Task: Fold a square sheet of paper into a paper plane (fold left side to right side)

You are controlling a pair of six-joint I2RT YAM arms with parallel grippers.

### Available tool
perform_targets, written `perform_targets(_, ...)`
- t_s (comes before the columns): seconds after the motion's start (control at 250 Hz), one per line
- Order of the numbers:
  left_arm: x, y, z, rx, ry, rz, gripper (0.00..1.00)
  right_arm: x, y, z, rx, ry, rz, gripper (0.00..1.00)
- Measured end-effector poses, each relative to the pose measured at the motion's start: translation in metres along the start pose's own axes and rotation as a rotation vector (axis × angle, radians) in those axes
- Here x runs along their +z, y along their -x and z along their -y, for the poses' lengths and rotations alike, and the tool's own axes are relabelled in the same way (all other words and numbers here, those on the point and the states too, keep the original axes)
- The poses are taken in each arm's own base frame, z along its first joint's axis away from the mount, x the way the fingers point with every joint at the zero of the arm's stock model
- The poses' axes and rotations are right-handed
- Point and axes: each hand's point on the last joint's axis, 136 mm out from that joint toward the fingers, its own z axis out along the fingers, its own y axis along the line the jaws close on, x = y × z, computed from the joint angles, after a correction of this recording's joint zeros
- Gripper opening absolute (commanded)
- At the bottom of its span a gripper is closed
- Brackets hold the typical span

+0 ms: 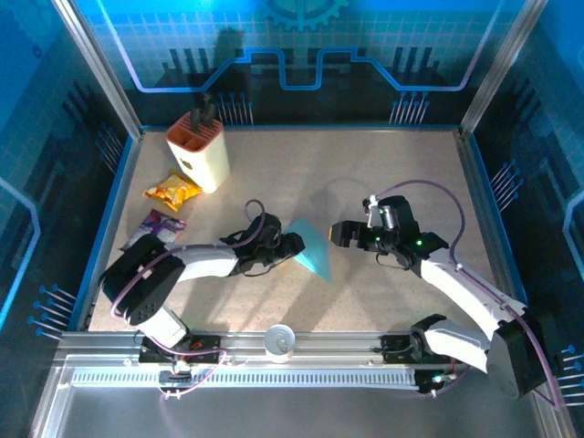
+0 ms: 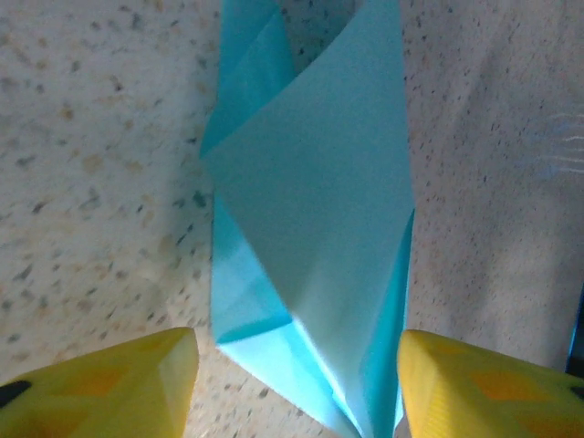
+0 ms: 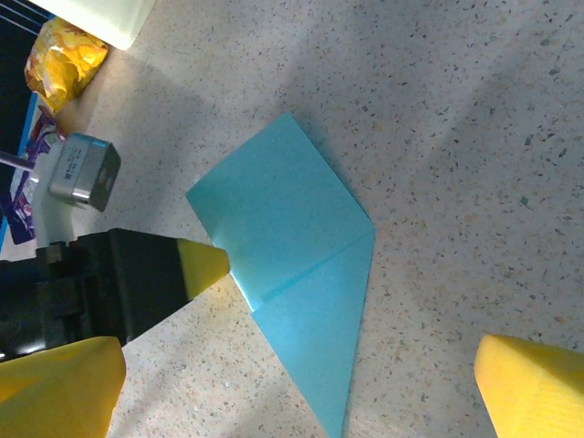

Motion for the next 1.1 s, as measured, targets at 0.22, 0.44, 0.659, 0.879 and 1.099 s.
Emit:
perform_targets(0.22,0.012,0.009,0.011,-0.007,-0.028,0.019,0.36,-0.004,0.003,0.004,0.011,0.002,0.012,0.99)
perform_targets(0.44,0.013,0.016,0.012,-0.021,-0.043,0.028,0.07,-0.009,0.002,0.011,0.013,0.037,0.019,0.99)
perform_targets(0.659,0.004,0.022,0.018,0.031,-0.079,0.017,0.0,-0.014,-0.003,0.015,0.018,0.125,0.014,0.99)
perform_targets(0.879,-0.042,0.031,0.051,0.192,-0.262,0.022,0.0,-0.015,-0.01,-0.011,-0.029,0.317,-0.031,0.99)
perform_targets(1.099,-0.087,0.011,0.081,0.383,-0.485,-0.032,0.0,-0.002,-0.019,-0.036,-0.072,0.496,-0.12,0.99)
